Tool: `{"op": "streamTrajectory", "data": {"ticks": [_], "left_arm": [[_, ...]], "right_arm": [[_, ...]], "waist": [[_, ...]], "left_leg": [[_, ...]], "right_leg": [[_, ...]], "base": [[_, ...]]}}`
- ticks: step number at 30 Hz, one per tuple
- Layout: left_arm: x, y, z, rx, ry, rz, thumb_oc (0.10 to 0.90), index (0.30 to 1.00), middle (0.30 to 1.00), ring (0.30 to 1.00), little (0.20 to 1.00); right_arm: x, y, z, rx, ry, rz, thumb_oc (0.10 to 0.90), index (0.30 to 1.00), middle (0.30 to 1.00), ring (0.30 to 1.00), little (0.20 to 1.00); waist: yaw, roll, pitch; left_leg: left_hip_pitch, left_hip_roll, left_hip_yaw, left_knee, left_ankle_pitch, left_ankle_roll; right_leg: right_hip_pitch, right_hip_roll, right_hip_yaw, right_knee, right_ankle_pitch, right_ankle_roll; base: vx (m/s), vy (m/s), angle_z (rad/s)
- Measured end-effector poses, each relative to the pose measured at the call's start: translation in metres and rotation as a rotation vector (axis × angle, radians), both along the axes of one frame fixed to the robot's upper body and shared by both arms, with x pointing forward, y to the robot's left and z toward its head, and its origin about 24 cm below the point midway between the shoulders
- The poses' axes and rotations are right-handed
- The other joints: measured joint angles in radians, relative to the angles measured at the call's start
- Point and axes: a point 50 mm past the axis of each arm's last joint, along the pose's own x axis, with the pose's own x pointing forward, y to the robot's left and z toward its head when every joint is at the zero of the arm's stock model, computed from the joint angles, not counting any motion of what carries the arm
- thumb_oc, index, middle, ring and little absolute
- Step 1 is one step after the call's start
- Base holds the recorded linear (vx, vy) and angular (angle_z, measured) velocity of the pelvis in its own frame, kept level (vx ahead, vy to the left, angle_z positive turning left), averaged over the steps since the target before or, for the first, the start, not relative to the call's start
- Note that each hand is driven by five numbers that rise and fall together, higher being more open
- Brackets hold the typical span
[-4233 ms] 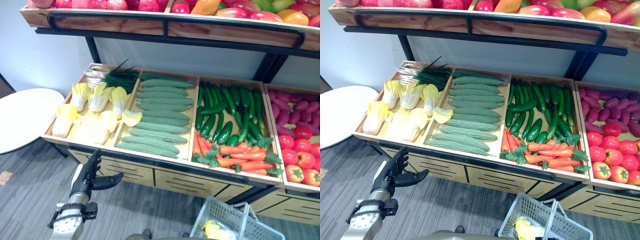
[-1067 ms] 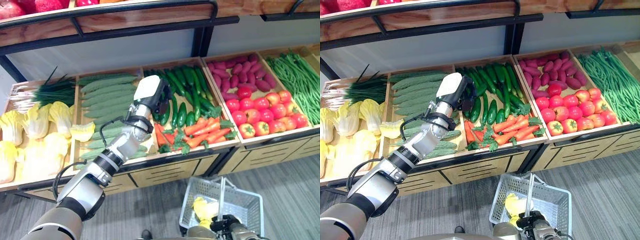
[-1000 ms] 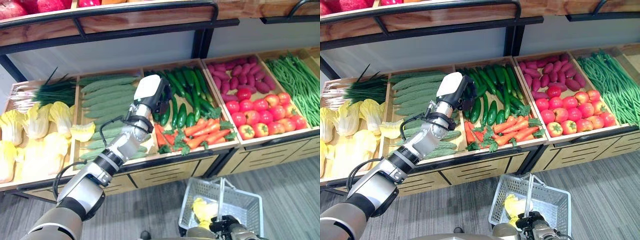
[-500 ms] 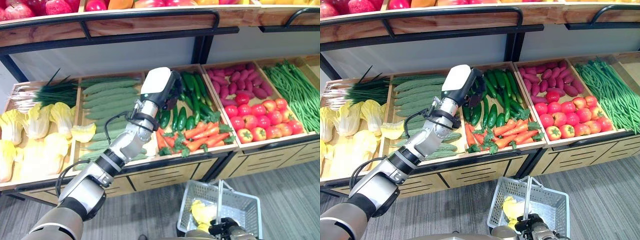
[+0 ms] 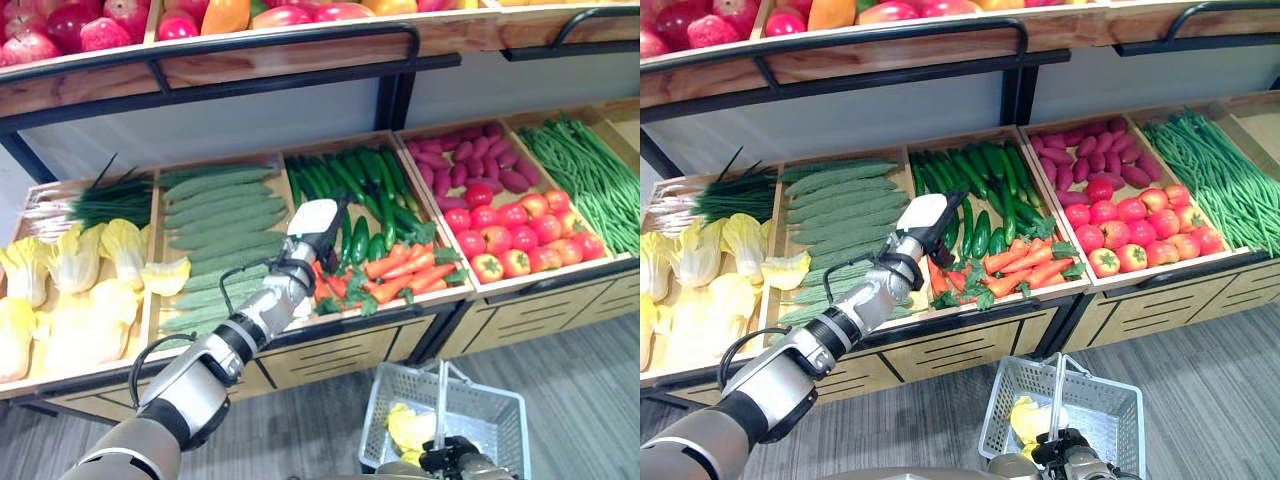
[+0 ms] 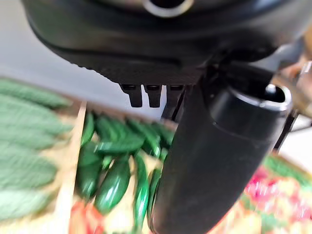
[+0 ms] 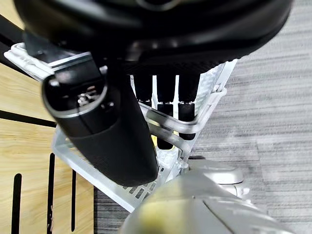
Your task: Get the vegetables into the basket
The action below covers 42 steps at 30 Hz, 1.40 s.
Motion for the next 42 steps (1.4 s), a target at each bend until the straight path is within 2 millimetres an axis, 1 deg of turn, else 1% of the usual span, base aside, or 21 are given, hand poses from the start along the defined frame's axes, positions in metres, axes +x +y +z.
{"op": "streamTrajectory", "data": {"ticks": [2,3,7,8,9,10,11,12,14,16,18,21,22,23,24,29,30,32,34,36,42], "left_arm": [[-0.004,-0.003,-0.015,0.023,0.053,-0.004,0.9,1.0,1.0,1.0,1.0],[-0.006,-0.004,-0.026,0.045,0.102,0.003,0.9,1.0,1.0,1.0,1.0],[-0.017,-0.008,-0.055,0.059,0.227,0.024,0.9,1.0,1.0,1.0,1.0],[-0.019,-0.011,-0.058,0.036,0.249,0.029,0.9,1.0,1.0,1.0,1.0],[-0.017,-0.015,-0.055,0.039,0.241,0.022,0.9,1.0,1.0,1.0,1.0],[-0.016,-0.014,-0.055,0.041,0.241,0.024,0.9,1.0,1.0,1.0,1.0],[-0.014,-0.012,-0.056,0.05,0.247,0.036,0.9,1.0,1.0,1.0,1.0],[-0.012,-0.011,-0.056,0.046,0.251,0.049,0.9,1.0,1.0,1.0,1.0],[-0.012,-0.008,-0.057,0.05,0.259,0.059,0.9,1.0,1.0,1.0,1.0],[-0.009,-0.006,-0.055,0.053,0.262,0.067,0.9,1.0,1.0,1.0,1.0],[-0.006,0.0,-0.055,0.067,0.274,0.085,0.9,1.0,1.0,1.0,1.0],[-0.003,0.0,-0.051,0.073,0.275,0.086,0.9,1.0,1.0,1.0,1.0],[-0.003,0.002,-0.052,0.075,0.279,0.093,0.598,0.577,0.577,0.577,0.577],[-0.002,0.004,-0.053,0.071,0.283,0.102,0.461,0.385,0.385,0.385,0.385],[-0.002,0.005,-0.052,0.061,0.286,0.11,0.4,0.3,0.3,0.3,0.3],[-0.002,0.007,-0.054,0.056,0.318,0.109,0.4,0.3,0.3,0.3,0.3],[0.0,0.011,-0.052,0.045,0.289,0.131,0.4,0.3,0.3,0.3,0.3],[0.001,0.012,-0.051,0.045,0.288,0.13,0.4,0.3,0.3,0.3,0.3],[0.002,0.021,-0.052,0.062,0.266,0.175,0.4,0.3,0.3,0.3,0.3],[0.005,0.028,-0.048,0.071,0.245,0.187,0.4,0.3,0.3,0.3,0.3],[0.004,0.025,-0.048,0.054,0.26,0.181,0.4,0.3,0.3,0.3,0.3]], "right_arm": [[-0.001,-0.004,0.001,-0.012,0.0,-0.002,0.4,0.3,0.3,0.3,0.3],[0.001,-0.008,0.002,-0.023,-0.005,0.001,0.4,0.3,0.3,0.3,0.3],[0.008,-0.019,0.007,-0.058,-0.023,0.021,0.4,0.3,0.3,0.3,0.3],[0.009,-0.022,0.009,-0.066,-0.027,0.021,0.4,0.3,0.3,0.3,0.3],[0.009,-0.029,0.011,-0.084,-0.025,0.019,0.4,0.3,0.3,0.3,0.3],[0.009,-0.03,0.011,-0.087,-0.025,0.019,0.4,0.3,0.3,0.3,0.3],[0.012,-0.034,0.013,-0.097,-0.028,0.02,0.4,0.3,0.3,0.3,0.3],[0.013,-0.039,0.015,-0.115,-0.027,0.033,0.4,0.3,0.3,0.3,0.3],[0.013,-0.042,0.016,-0.122,-0.028,0.033,0.4,0.3,0.3,0.3,0.3],[0.013,-0.043,0.016,-0.124,-0.027,0.035,0.4,0.3,0.3,0.3,0.3],[0.014,-0.044,0.017,-0.126,-0.032,0.035,0.4,0.3,0.3,0.3,0.3],[0.017,-0.044,0.018,-0.125,-0.039,0.036,0.4,0.3,0.3,0.3,0.3],[0.017,-0.044,0.018,-0.123,-0.042,0.038,0.4,0.3,0.3,0.3,0.3],[0.017,-0.044,0.018,-0.121,-0.044,0.039,0.4,0.3,0.3,0.3,0.3],[0.017,-0.044,0.018,-0.121,-0.044,0.039,0.4,0.3,0.3,0.3,0.3],[0.017,-0.044,0.018,-0.121,-0.05,0.041,0.4,0.3,0.3,0.3,0.3],[0.024,-0.04,0.019,-0.112,-0.077,0.05,0.4,0.3,0.3,0.3,0.3],[0.026,-0.038,0.019,-0.105,-0.085,0.053,0.4,0.3,0.3,0.3,0.3],[0.032,-0.031,0.018,-0.085,-0.1,0.059,0.4,0.3,0.3,0.3,0.3],[0.033,-0.025,0.017,-0.067,-0.104,0.053,0.4,0.3,0.3,0.3,0.3],[0.025,-0.027,0.015,-0.071,-0.083,0.048,0.4,0.3,0.3,0.3,0.3]], "waist": [[-0.012,0.019,-0.002],[-0.017,0.036,-0.003],[-0.06,0.093,0.0],[-0.066,0.106,0.001],[-0.072,0.121,0.006],[-0.074,0.123,0.006],[-0.087,0.138,0.007],[-0.09,0.157,0.008],[-0.103,0.165,0.007],[-0.107,0.167,0.007],[-0.106,0.173,0.008],[-0.107,0.174,0.009],[-0.107,0.173,0.01],[-0.107,0.172,0.01],[-0.107,0.172,0.011],[-0.091,0.169,0.013],[-0.086,0.158,0.02],[-0.084,0.142,0.032],[-0.088,0.121,0.048],[-0.089,0.103,0.064],[-0.093,0.103,0.064]], "left_leg": [[-0.005,0.0,0.007,0.0,-0.001,0.001],[-0.007,-0.002,0.016,0.0,-0.003,0.004],[-0.017,-0.003,0.035,0.0,-0.006,0.008],[-0.018,-0.003,0.038,0.0,-0.007,0.008],[-0.017,-0.003,0.043,0.0,-0.008,0.008],[-0.016,-0.003,0.043,0.0,-0.008,0.008],[-0.016,-0.001,0.049,0.0,-0.01,0.005],[-0.019,0.003,0.057,-0.001,-0.013,0.001],[-0.024,0.008,0.061,-0.004,-0.018,-0.006],[-0.026,0.013,0.07,-0.005,-0.027,-0.015],[-0.032,0.015,0.082,-0.005,-0.032,-0.015],[-0.044,0.016,0.085,-0.005,-0.033,-0.015],[-0.044,0.017,0.085,-0.005,-0.033,-0.015],[-0.044,0.017,0.085,-0.005,-0.033,-0.016],[-0.045,0.017,0.085,-0.005,-0.033,-0.016],[-0.053,0.015,0.085,-0.005,-0.034,-0.017],[-0.078,0.011,0.087,-0.005,-0.034,-0.017],[-0.088,0.011,0.087,-0.005,-0.034,-0.017],[-0.094,0.015,0.088,-0.005,-0.035,-0.016],[-0.085,0.02,0.09,-0.005,-0.035,-0.016],[-0.062,0.028,0.084,-0.005,-0.027,-0.013]], "right_leg": [[-0.011,0.0,0.007,-0.003,-0.001,0.0],[-0.016,0.0,0.016,-0.004,-0.001,-0.001],[-0.034,-0.001,0.033,-0.004,0.001,0.001],[-0.036,0.0,0.035,-0.004,0.001,0.001],[-0.038,0.001,0.038,-0.004,0.002,0.004],[-0.037,0.001,0.039,-0.004,0.002,0.004],[-0.041,0.003,0.046,-0.004,0.002,0.004],[-0.048,0.007,0.053,-0.004,-0.003,-0.004],[-0.055,0.013,0.057,-0.004,-0.003,-0.004],[-0.063,0.018,0.059,-0.002,-0.003,-0.004],[-0.08,0.021,0.063,0.01,-0.003,-0.004],[-0.098,0.022,0.064,0.022,-0.003,-0.005],[-0.1,0.023,0.063,0.026,-0.004,-0.005],[-0.103,0.024,0.063,0.033,-0.005,-0.007],[-0.107,0.025,0.064,0.036,-0.006,-0.007],[-0.126,0.025,0.064,0.058,-0.011,-0.007],[-0.16,0.022,0.067,0.07,-0.014,-0.004],[-0.168,0.019,0.062,0.067,-0.014,-0.003],[-0.174,0.021,0.052,0.067,-0.012,-0.001],[-0.178,0.02,0.032,0.087,-0.011,-0.002],[-0.131,0.028,0.03,0.046,-0.009,-0.004]], "base": [[0.0,-0.029,-0.12],[0.01,-0.025,-0.21],[0.01,-0.033,-0.14],[0.01,-0.043,-0.11],[0.02,-0.052,-0.05],[0.01,-0.03,-0.09],[0.02,-0.049,-0.19],[0.01,-0.049,-0.19],[0.02,-0.048,-0.13],[0.03,-0.062,-0.14],[0.02,-0.033,-0.15],[0.05,-0.046,-0.03],[0.04,-0.038,-0.01],[0.02,-0.036,-0.01],[0.02,-0.033,-0.02],[0.0,-0.01,-0.02],[0.02,-0.016,-0.06],[0.01,-0.008,-0.02],[0.02,-0.012,-0.15],[0.01,-0.007,-0.06],[0.01,-0.012,0.01]]}}
